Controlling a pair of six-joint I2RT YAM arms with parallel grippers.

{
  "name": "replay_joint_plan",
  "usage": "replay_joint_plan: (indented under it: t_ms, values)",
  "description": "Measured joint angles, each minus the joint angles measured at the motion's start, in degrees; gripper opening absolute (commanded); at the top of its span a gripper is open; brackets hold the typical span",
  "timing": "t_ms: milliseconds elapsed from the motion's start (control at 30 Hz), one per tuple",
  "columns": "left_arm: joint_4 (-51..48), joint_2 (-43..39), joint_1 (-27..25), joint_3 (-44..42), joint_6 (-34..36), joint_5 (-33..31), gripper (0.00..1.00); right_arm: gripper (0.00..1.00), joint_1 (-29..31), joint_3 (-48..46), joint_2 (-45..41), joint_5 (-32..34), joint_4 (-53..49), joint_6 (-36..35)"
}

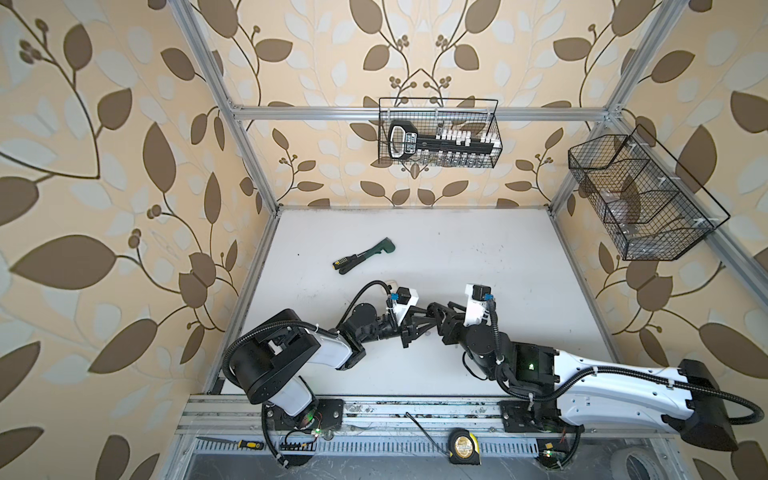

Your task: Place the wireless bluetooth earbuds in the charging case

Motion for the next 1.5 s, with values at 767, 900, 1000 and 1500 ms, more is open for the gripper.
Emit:
replay_joint_plan:
  t_ms: [767,900,1000,1500]
  values:
    - [1.1,-2.1,-0.5,-0.6,11.8,4.3,0.0,0.51,-8.7,7.8,-3.3,-21.4,-13.7,-22.0]
    - [1.1,-2.1,-0.5,-0.6,12.4,4.7,0.0,0.51,-8.4,6.9,-3.0,-23.8,-12.3,-24.2]
    - [1.1,-2.1,-0.5,-0.6,12.6,4.9,0.0,0.48,-8.2,6.2,-3.1,-24.4,-11.1,-24.9]
    - [1.1,-2.1,-0.5,-0.6,12.6,5.4,0.0,0.42,-8.3,5.4,-3.3,-23.7,-11.1,-25.2]
